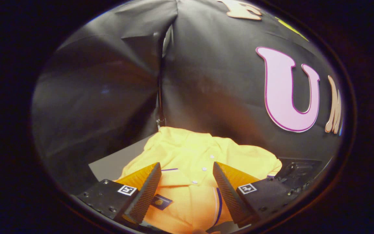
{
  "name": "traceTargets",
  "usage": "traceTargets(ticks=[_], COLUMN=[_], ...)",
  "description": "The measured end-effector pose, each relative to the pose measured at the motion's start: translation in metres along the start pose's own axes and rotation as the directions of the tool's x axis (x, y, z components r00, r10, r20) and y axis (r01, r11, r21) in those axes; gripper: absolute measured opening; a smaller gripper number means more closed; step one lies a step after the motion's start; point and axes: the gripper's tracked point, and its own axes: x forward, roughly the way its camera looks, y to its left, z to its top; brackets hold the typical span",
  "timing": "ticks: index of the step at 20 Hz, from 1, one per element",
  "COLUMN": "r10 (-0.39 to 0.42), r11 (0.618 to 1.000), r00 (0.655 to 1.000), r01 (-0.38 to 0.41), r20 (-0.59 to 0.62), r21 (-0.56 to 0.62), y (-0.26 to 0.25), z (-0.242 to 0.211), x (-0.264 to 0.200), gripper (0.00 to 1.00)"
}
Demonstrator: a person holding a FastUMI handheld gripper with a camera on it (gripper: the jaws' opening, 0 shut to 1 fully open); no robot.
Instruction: Put the clothes into the washing machine and then close the washing machine lid.
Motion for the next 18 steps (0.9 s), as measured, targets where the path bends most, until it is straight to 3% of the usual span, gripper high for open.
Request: traceTargets(ticks=[3,7,12,14,18], r10=[0.024,0.059,0.080,0.105,0.133], r11=[0.999,0.992,0.993,0.991,0.988], r00=[0.991,0.990,0.990,0.988,0.985], r01=[-0.021,-0.045,-0.068,-0.095,-0.122], r20=[-0.129,-0.125,-0.119,-0.115,-0.113], r21=[0.029,0.115,0.100,0.091,0.096], y=[0.001,0.000,0.008,0.015,0.017], z=[-0.032,-0.033,-0.030,-0.029,-0.023], x=[0.014,0.013,0.015,0.016,0.010], gripper=[0.98,0.97,0.93,0.79,0.33])
